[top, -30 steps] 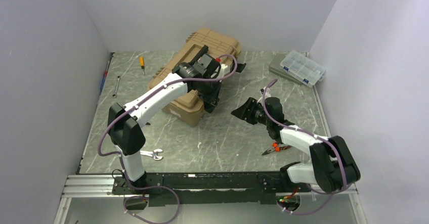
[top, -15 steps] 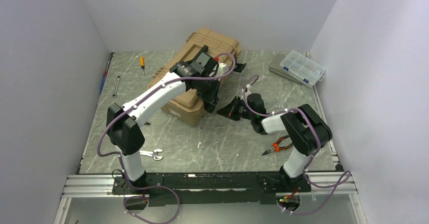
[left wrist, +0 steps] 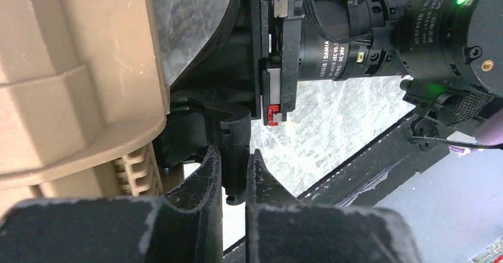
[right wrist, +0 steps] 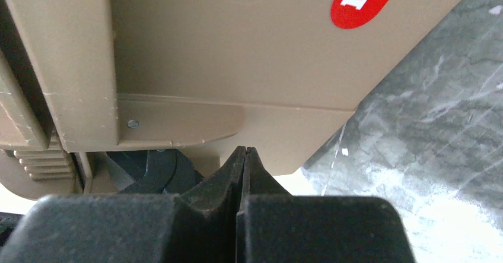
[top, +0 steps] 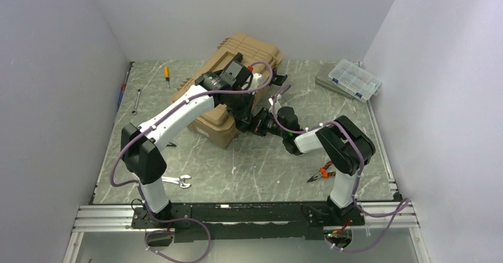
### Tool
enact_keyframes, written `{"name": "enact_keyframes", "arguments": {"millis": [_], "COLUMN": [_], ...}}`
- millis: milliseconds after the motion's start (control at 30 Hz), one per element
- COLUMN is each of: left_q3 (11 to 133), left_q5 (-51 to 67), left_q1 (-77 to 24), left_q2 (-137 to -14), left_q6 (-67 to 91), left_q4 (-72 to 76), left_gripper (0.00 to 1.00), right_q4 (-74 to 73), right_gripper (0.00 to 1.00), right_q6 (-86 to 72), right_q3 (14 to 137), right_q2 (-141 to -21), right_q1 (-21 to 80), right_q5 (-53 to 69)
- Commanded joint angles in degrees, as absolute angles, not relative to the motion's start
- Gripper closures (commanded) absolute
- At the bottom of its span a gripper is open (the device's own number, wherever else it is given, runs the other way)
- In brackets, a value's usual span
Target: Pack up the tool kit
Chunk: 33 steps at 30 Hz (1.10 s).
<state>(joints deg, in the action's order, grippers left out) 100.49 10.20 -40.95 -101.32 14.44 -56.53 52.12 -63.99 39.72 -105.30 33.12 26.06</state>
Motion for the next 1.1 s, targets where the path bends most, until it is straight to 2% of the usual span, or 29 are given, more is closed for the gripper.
{"name": "enact_keyframes", "arguments": {"millis": [0,133,367,500,633,800,833,1000,1067], "left_q3": [103.5,105.0,107.8,109.0,108.2,108.4,108.6,108.8,107.9], "left_q5": [8.0,6.3,2.8,-3.1,-11.3,-14.5,-14.5,-8.6,-6.6], "left_q1": [-40.9,-40.9,-42.2,-44.3,-44.6,-43.9,-43.7,-41.7,-41.4], "left_q2": [-92.8,-92.1,-90.4,-89.1,-88.8,-90.4,-90.9,-93.2,-93.7], "left_q6": [11.3,10.9,9.9,8.3,5.9,3.3,3.1,2.8,2.8], "left_q4": [-49.7,-51.1,-54.1,-56.2,-57.6,-57.5,-57.5,-58.1,-57.7], "left_gripper": [0.82,0.59,0.34,0.27,0.27,0.43,0.42,0.21,0.16], "right_q4": [57.3,55.9,54.0,53.5,53.3,53.2,53.1,52.1,51.6], "right_gripper": [1.00,1.00,1.00,1.00,1.00,1.00,1.00,1.00,1.00], "right_q6": [-64.6,-64.0,-63.3,-63.1,-63.0,-62.8,-62.9,-62.5,-62.2], "right_q3": [41.9,42.0,42.3,42.3,42.6,42.6,42.6,42.8,42.8], "right_q2": [-103.4,-102.6,-101.9,-101.9,-102.0,-101.9,-102.0,-101.7,-101.4], "right_q1": [33.4,33.8,34.0,34.0,34.1,34.1,34.1,34.2,34.2], "right_q5": [26.2,25.5,25.1,25.0,25.1,25.0,25.1,24.8,24.7]}}
